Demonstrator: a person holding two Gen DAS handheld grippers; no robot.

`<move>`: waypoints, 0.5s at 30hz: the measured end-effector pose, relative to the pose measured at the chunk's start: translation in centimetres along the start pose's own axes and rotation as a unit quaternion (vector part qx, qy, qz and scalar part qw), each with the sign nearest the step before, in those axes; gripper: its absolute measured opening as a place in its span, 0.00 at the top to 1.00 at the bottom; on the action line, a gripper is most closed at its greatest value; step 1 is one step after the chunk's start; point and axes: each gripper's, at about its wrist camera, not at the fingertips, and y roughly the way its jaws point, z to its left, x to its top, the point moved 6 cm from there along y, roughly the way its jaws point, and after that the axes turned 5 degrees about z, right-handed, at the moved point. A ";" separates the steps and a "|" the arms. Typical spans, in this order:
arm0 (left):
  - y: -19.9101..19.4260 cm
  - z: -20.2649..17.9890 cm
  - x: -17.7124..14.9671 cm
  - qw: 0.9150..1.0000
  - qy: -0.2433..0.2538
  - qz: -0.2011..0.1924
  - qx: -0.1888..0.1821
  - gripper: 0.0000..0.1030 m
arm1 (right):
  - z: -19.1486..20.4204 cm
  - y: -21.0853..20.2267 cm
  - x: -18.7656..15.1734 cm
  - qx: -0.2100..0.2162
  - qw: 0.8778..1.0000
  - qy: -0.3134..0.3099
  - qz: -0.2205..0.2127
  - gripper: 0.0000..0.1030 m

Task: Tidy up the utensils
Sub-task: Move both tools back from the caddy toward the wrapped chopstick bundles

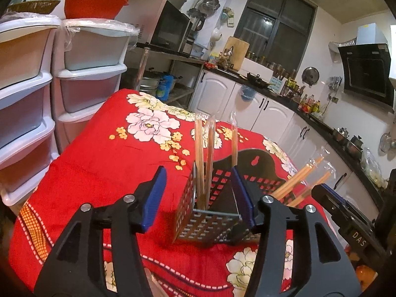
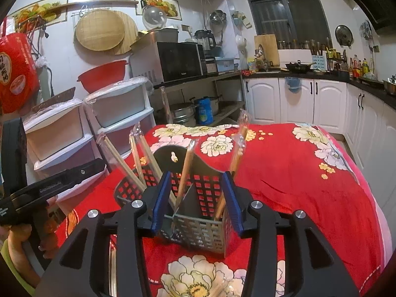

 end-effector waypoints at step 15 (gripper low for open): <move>-1.9 0.4 -2.5 1.000 -0.001 0.004 -0.001 0.29 | 0.5 -1.5 -2.6 0.005 1.000 -0.006 0.016 0.46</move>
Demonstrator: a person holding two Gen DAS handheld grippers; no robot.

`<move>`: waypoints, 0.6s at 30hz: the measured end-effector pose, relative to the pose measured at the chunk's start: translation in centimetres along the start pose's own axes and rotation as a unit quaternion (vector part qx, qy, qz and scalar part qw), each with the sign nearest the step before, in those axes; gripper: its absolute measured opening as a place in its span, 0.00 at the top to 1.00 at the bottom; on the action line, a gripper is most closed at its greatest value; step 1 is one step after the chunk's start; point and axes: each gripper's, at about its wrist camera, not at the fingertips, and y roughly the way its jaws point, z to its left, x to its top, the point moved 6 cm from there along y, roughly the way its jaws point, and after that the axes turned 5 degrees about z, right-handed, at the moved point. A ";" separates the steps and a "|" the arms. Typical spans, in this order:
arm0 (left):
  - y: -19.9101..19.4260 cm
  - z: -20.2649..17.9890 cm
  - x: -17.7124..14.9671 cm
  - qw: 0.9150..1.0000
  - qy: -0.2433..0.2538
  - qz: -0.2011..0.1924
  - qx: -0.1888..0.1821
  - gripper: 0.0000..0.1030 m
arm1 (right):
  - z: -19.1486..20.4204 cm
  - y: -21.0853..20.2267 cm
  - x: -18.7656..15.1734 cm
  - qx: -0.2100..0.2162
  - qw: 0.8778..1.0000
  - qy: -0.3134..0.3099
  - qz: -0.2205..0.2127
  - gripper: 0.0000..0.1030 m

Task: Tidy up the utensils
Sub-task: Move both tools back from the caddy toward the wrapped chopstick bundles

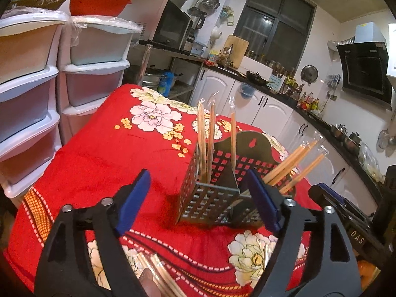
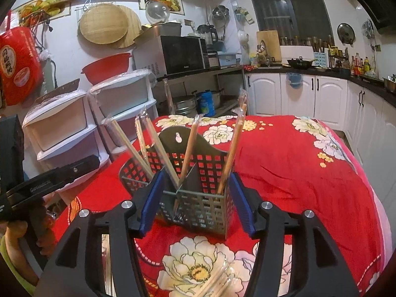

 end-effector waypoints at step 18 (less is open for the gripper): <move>-2.6 2.8 -4.5 0.999 -0.023 0.012 0.028 0.17 | 1.8 -1.4 -2.6 0.011 0.999 -0.027 0.017 0.35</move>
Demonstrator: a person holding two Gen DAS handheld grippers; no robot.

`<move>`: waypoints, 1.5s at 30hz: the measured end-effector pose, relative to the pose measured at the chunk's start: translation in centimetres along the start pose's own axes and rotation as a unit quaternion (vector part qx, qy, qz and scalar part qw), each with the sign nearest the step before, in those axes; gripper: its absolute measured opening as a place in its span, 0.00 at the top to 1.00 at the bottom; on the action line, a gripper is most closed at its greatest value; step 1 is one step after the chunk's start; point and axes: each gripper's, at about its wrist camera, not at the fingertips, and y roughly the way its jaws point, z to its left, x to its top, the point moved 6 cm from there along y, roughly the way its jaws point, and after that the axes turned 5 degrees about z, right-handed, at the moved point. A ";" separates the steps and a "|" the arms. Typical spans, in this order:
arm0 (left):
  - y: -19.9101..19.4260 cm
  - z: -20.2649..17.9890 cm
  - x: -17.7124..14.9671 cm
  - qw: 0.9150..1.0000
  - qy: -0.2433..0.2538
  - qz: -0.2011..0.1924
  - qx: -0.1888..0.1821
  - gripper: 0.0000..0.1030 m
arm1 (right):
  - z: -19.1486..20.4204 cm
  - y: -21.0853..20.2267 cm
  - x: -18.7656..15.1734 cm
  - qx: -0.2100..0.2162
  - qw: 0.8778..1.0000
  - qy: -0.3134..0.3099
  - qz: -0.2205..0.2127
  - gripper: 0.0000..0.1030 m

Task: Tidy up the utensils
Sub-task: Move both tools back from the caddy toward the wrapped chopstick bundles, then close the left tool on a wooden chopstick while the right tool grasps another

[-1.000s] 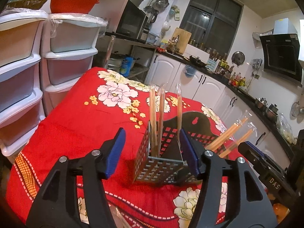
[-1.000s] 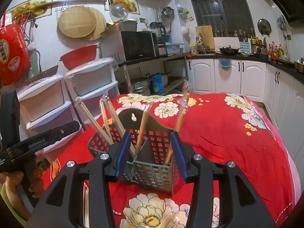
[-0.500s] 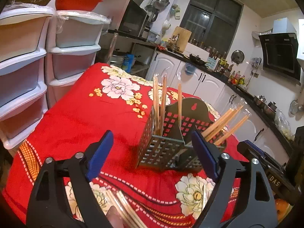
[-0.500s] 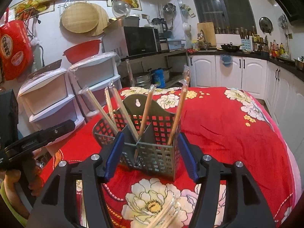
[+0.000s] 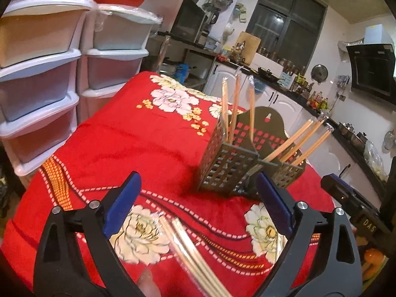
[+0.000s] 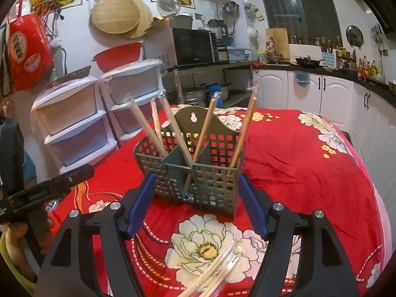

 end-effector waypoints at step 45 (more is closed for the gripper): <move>2.8 3.8 -9.5 0.991 -0.019 0.135 0.005 0.51 | -2.9 1.9 -10.1 -0.045 0.991 0.029 0.119 0.33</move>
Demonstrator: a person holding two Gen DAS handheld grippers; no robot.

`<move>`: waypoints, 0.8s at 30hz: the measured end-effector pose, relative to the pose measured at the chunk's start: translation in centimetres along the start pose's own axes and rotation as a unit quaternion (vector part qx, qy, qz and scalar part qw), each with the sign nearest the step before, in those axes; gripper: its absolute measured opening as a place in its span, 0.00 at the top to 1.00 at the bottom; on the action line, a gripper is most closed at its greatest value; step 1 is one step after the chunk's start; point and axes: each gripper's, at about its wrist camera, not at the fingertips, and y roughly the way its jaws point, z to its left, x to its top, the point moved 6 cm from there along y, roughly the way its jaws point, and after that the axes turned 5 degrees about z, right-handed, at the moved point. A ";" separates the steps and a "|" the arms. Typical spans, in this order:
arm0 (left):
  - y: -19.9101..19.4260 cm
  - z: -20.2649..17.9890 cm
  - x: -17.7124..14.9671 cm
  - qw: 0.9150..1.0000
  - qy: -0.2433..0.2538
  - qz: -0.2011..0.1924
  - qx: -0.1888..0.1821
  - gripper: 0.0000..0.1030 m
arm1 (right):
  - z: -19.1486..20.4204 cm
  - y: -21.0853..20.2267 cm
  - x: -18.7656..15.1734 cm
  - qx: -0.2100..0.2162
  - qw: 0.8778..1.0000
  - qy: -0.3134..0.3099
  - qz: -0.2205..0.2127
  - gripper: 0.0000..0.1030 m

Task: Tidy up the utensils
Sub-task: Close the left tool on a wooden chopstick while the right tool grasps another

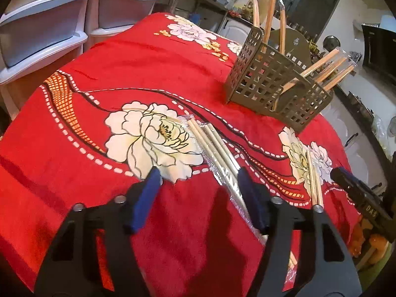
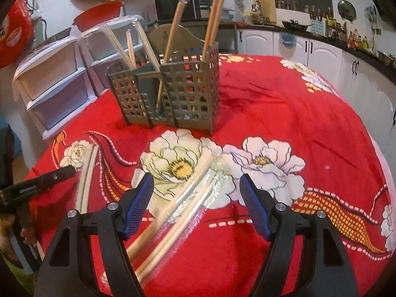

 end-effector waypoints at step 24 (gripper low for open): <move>3.5 0.5 3.7 0.998 -0.027 0.042 0.035 0.81 | -2.2 4.5 0.3 -0.007 0.997 0.027 0.078 0.65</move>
